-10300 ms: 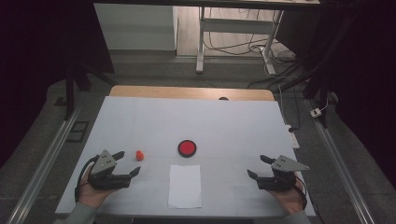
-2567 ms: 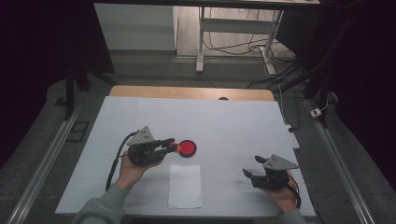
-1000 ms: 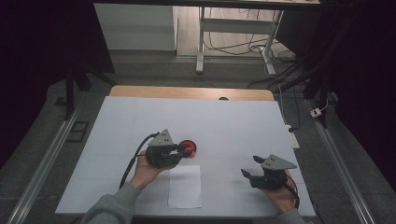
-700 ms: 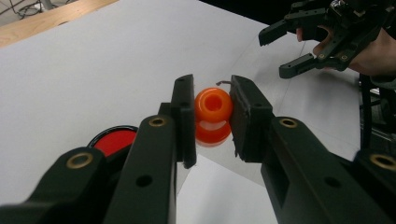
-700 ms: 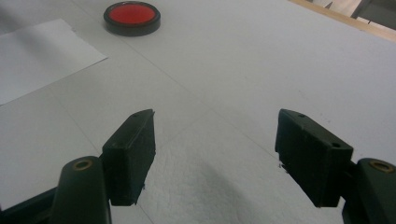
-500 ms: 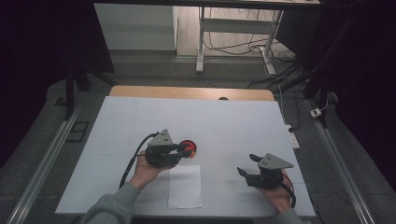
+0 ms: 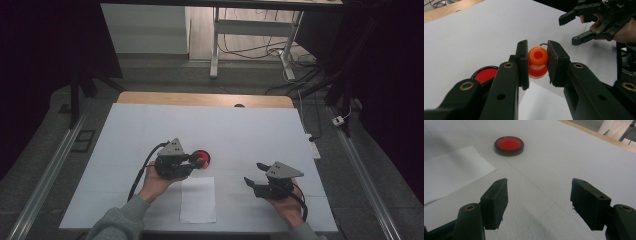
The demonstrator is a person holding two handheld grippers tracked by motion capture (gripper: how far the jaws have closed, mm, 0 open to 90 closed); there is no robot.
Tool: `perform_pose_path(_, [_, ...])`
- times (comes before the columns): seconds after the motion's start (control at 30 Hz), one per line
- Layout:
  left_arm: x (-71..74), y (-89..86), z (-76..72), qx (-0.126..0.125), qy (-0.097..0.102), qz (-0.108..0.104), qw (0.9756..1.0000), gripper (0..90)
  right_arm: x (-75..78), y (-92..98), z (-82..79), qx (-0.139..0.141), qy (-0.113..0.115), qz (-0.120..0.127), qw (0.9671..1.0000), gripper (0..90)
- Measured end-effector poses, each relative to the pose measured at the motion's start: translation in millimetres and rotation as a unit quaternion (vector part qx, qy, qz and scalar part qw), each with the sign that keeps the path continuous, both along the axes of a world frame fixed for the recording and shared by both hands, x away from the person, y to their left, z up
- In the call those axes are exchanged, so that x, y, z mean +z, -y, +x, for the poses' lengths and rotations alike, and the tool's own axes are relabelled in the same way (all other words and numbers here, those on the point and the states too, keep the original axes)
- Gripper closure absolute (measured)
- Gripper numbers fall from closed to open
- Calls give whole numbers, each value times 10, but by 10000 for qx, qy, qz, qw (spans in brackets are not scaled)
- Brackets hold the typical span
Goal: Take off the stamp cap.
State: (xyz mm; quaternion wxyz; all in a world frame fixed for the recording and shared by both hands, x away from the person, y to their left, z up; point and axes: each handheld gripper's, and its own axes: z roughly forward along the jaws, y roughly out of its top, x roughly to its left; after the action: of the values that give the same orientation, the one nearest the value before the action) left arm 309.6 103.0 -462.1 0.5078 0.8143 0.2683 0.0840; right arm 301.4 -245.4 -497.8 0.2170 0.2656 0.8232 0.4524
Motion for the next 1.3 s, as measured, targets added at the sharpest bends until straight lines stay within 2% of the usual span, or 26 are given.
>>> perform_pose_path(0.37, [-3, 15, -6, -45, -10, 1, 10000, 721, -5, -222, 13, 171, 32, -59, 9998, 305])
perform_pose_path(0.63, [-8, 30, -9, -50, -22, 9, 10000, 721, -13, -368, -1, 324, 25, 13, 9995, 307])
perform_pose_path(1.2, [-10, 26, -4, -58, -18, 20, 10000, 721, -19, -605, -12, 545, 50, 7, 9985, 312])
perform_pose_path(1.3, [-12, 26, -4, -56, -30, 23, 10000, 721, -34, -659, -11, 607, 35, -60, 9981, 313])
